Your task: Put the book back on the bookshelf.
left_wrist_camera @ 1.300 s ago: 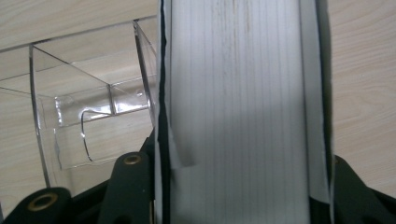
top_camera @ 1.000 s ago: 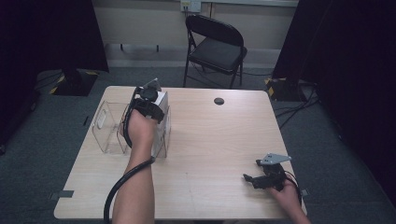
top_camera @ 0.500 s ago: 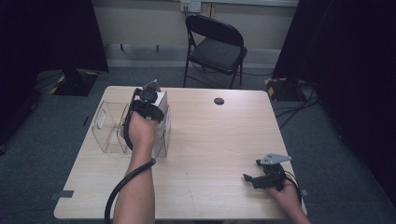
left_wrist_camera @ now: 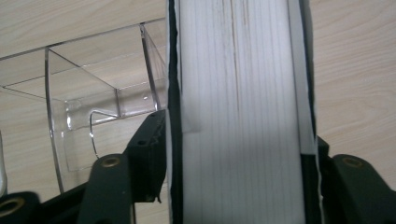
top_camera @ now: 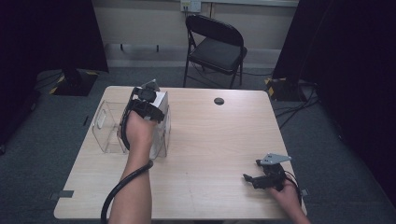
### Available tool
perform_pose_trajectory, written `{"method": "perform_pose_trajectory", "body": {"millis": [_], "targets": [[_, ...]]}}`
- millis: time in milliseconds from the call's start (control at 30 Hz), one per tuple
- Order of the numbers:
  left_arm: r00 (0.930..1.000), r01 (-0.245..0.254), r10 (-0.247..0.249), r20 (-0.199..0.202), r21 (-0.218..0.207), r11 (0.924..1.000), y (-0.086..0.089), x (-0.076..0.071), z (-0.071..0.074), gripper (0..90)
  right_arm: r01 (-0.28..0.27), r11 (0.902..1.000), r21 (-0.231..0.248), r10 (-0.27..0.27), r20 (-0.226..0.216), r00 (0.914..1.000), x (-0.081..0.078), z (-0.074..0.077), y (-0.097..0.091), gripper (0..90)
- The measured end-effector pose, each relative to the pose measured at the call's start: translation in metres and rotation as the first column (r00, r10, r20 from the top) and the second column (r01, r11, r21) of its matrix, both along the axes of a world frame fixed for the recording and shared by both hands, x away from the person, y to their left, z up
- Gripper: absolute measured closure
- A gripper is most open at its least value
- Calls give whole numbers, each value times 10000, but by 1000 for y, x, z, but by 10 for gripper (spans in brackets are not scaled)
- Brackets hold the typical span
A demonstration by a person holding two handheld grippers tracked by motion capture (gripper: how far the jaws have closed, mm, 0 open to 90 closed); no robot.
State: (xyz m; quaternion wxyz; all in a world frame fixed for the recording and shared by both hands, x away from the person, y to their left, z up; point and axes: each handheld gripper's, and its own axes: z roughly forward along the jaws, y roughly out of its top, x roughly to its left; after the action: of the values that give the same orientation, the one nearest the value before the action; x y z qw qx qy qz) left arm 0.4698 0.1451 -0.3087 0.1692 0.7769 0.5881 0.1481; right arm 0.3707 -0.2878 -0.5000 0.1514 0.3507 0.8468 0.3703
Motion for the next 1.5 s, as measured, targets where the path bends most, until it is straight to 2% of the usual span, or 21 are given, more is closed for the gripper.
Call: {"method": "perform_pose_trajectory", "body": {"millis": [100, 167, 267, 367, 467, 633, 800, 933, 1033, 1433, 1500], "targets": [[9999, 109, -109, -45, -125, 9999, 2, -3, -1, 376, -12, 10000, -2, 12, 18, 10000, 0, 0, 0, 135], [9998, 115, -113, 181, -98, 9999, 2, -6, -1, 366, -3, 10000, -2, 3, 17, 10000, 0, 0, 0, 135], [9998, 192, -192, 103, -28, 9998, 3, -8, 0, 356, -11, 10000, 1, 11, 16, 10000, 0, 0, 0, 135], [9998, 205, -205, 57, -44, 9998, 5, -10, 0, 337, -5, 10000, -1, 5, 17, 10000, 0, 0, 0, 135], [9998, 75, -72, 200, -136, 9999, 8, -12, 1, 325, 7, 10000, -4, -7, 8, 10000, 0, 0, 0, 135], [9998, 157, -159, -70, -218, 9996, 12, -14, 1, 304, -8, 10000, -4, 8, 27, 10000, 0, 0, 0, 135], [9999, 136, -137, -62, -226, 9997, 13, -16, 0, 286, -16, 10000, -7, 16, 29, 10000, 0, 0, 0, 135], [9995, 217, -223, -232, -225, 9995, 15, -18, -1, 277, -22, 10000, -14, 22, 27, 10000, 0, 0, 0, 135], [9998, 126, -131, -151, -276, 9995, 16, -19, -1, 271, -18, 10000, -10, 18, 21, 10000, 0, 0, 0, 135], [9995, 315, -315, -11, -264, 9992, 20, -26, 1, 241, -20, 10000, -19, 20, 28, 10000, 0, 0, 0, 135], [9995, 321, -323, -44, -406, 9987, 21, -27, 1, 241, -25, 10000, -21, 25, 30, 10000, 0, 0, 0, 135]]}}
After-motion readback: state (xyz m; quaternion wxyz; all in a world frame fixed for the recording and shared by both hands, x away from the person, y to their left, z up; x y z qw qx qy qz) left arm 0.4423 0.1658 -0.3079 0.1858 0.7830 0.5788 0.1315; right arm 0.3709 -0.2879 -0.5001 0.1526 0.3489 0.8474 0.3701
